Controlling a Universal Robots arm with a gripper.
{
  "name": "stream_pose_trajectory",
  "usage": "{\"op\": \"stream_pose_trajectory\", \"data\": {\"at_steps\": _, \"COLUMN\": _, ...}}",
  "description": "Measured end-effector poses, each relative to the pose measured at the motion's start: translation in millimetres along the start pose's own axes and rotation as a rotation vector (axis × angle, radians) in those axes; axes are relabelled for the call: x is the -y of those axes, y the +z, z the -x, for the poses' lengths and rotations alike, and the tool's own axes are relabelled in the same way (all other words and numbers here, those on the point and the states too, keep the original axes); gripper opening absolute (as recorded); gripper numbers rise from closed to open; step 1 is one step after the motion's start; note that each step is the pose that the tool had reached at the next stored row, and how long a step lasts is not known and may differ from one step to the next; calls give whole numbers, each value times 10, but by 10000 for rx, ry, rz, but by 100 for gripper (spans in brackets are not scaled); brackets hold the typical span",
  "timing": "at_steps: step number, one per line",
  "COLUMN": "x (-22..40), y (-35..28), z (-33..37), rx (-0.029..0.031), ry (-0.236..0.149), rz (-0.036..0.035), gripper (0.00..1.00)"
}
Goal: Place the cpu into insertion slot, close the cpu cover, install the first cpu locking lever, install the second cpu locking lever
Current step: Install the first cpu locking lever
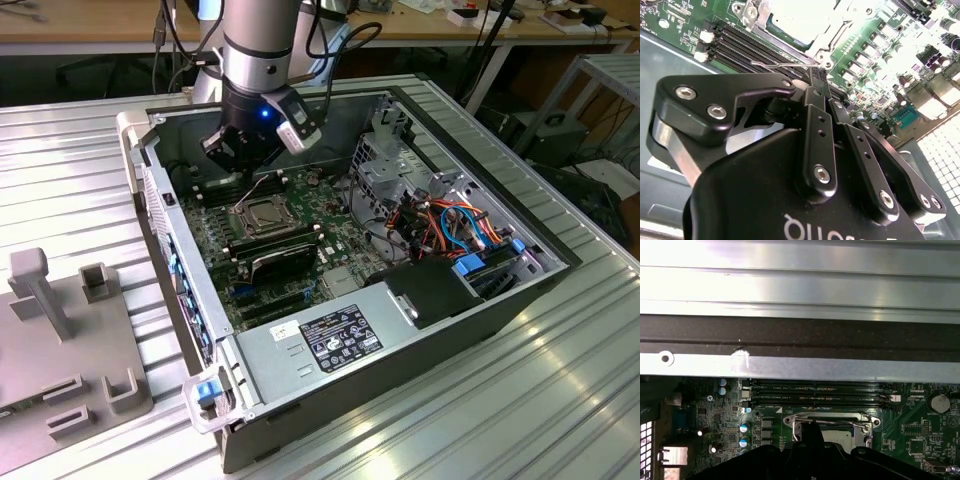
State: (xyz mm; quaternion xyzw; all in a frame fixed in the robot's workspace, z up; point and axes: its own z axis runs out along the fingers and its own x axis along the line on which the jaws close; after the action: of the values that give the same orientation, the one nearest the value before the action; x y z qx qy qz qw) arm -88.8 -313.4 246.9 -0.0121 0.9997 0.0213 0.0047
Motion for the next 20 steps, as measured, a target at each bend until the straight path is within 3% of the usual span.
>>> {"op": "stream_pose_trajectory", "data": {"at_steps": 2, "x": -2, "y": 10, "z": 20, "rx": 0, "ry": 0, "rz": 0, "gripper": 11}}
{"op": "stream_pose_trajectory", "data": {"at_steps": 7, "x": -70, "y": 122, "z": 144, "rx": 1, "ry": 8, "rz": 10, "gripper": 11}}
{"op": "stream_pose_trajectory", "data": {"at_steps": 20, "x": -73, "y": 134, "z": 168, "rx": 1, "ry": 11, "rz": 10, "gripper": 11}}
